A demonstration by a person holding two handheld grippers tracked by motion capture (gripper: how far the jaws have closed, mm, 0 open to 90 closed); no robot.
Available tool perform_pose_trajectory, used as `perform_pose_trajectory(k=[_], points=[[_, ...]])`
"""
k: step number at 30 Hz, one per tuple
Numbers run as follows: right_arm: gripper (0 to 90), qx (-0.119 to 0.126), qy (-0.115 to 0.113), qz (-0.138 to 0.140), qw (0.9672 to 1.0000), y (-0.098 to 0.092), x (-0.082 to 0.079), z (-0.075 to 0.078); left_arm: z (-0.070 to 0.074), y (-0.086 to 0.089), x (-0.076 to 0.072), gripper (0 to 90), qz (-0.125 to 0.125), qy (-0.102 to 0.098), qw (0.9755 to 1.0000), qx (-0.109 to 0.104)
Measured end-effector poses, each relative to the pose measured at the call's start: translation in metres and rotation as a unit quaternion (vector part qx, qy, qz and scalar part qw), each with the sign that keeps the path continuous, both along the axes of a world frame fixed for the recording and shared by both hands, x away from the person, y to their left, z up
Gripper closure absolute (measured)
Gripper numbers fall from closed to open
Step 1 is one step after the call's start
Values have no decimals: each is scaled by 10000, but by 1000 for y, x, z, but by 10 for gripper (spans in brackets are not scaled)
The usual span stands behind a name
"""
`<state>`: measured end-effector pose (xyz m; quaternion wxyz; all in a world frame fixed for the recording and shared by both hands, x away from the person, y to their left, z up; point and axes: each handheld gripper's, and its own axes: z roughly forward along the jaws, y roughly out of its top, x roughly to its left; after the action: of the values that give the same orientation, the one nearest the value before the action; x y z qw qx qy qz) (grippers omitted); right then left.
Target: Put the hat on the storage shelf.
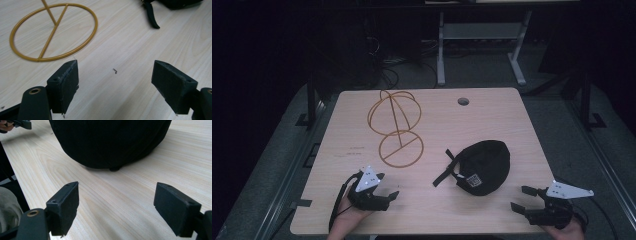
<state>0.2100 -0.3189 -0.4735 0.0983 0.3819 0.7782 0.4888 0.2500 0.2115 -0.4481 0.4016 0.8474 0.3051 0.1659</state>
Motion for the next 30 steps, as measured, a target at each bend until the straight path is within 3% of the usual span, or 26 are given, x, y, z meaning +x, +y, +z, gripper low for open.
perform_pose_trajectory(k=[6, 7, 10, 17, 20, 23, 30], points=[[199, -5, -7, 2, 10000, 0, -1, 0, 1, -5, 1, 215, -122, 66, 9999, -59], [198, 12, -22, -30, 10000, 1, -2, 1, 3, -7, 1, 215, -196, 182, 9995, -173], [195, 27, -68, -16, 10000, 4, -2, 4, 6, -9, 2, 215, -268, 246, 9992, -158], [192, 18, -72, -42, 10000, 5, -2, 4, 10, -17, 3, 214, -284, 334, 9986, -306], [191, 34, -55, -82, 9999, 3, -1, 4, 12, -24, 7, 214, -333, 461, 9976, -388], [191, 45, -50, -94, 9999, 3, -1, 3, 12, -32, 11, 213, -470, 461, 9975, -239], [191, 31, -90, -116, 9999, 3, -2, 4, 20, -55, 10, 239, -885, 406, 9951, -196]])
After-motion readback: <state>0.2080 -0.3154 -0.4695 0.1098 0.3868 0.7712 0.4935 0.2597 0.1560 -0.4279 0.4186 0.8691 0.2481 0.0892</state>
